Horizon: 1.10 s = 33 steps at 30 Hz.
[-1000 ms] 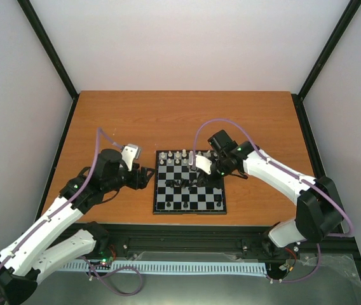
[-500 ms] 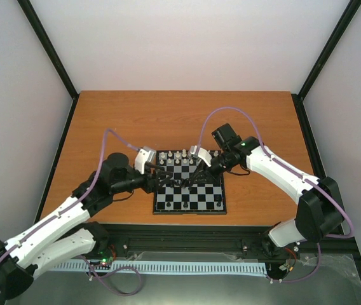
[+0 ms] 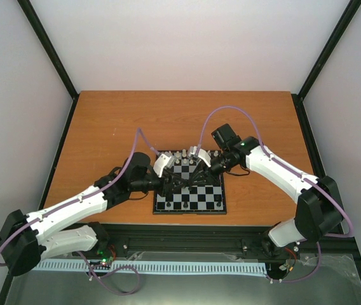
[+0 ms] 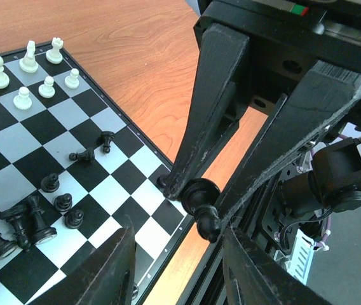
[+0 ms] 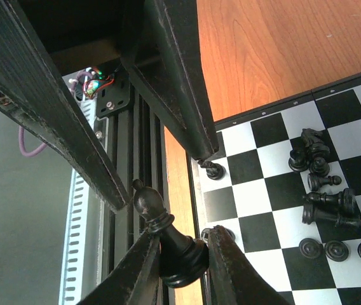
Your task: Set up the chess pieces on the board
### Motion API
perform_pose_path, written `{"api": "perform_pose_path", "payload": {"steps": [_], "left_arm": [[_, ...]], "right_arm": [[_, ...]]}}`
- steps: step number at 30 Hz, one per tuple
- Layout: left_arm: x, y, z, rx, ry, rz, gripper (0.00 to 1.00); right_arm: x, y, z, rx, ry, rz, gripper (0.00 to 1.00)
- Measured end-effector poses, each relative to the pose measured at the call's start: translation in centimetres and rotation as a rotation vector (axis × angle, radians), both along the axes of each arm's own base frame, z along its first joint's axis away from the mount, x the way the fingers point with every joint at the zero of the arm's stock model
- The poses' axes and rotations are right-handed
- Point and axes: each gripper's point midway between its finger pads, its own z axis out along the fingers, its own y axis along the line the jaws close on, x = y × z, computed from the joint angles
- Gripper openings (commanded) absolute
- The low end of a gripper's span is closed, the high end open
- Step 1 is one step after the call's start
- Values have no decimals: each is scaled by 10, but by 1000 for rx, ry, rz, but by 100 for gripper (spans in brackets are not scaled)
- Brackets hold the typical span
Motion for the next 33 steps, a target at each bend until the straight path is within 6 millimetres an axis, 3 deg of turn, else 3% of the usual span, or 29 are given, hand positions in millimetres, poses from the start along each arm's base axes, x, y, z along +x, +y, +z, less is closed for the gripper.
{"api": "perform_pose_path", "payload": {"steps": [22, 24, 27, 28, 33], "left_arm": [[-2, -12, 0, -20, 25, -47, 16], [-3, -13, 1, -22, 25, -51, 15], [-2, -13, 1, -19, 24, -48, 14], [-1, -12, 0, -11, 25, -43, 14], [7, 2, -2, 86, 4, 24, 14]], "right_arm": [[0, 0, -4, -2, 6, 11, 17], [0, 0, -4, -3, 5, 10, 23], [0, 0, -4, -5, 2, 11, 50], [0, -1, -4, -7, 3, 8, 55], [13, -20, 2, -1, -54, -72, 60]]}}
